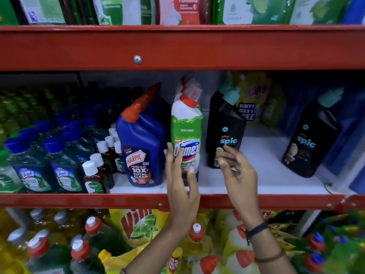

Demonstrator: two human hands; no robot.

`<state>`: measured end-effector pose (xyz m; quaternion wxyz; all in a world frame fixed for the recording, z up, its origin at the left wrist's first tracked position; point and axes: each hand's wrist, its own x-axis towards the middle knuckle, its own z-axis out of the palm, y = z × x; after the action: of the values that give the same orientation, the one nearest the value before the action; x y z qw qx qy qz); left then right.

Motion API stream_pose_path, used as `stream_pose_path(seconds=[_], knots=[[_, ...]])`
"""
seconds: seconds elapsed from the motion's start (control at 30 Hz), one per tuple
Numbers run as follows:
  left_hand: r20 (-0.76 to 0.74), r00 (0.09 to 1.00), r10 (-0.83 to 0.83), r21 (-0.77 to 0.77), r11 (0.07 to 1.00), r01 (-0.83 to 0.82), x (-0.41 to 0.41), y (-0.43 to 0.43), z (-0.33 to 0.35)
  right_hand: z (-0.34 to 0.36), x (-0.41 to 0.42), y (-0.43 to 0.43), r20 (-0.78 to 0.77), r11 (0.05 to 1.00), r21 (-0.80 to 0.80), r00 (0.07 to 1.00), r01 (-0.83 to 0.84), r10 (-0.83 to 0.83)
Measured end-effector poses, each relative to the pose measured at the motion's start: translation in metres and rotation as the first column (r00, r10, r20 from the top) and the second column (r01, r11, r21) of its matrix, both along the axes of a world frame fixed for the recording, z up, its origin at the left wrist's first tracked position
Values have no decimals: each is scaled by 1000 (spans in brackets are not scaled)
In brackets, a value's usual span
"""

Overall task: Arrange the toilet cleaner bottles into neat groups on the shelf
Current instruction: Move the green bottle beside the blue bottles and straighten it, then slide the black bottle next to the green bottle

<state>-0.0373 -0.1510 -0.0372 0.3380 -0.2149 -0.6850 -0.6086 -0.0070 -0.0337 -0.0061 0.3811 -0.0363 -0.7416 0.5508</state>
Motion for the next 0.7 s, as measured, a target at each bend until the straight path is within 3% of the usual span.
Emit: stream_pose_path(seconds=[0.1,0.2,0.33,0.53,0.7], knots=[[-128,989,-80,-53,996,74,17,26,8,-1,19,31,-51,993,12,992,118,-117],[-125,961,-247,-114,966,233,33,64,18,-4,31,69,-130,958,22,951,287,-282],[121,879,-462,-131,870,475,31,125,31,-4,35,123,-139,863,43,858,504,-494],[568,648,-508,-51,764,643,-16,214,43,-7,23,179,168,820,243,810,519,-562],[661,527,-533,-98,636,766,-52,253,47,-7,17,196,199,743,374,734,555,-649]])
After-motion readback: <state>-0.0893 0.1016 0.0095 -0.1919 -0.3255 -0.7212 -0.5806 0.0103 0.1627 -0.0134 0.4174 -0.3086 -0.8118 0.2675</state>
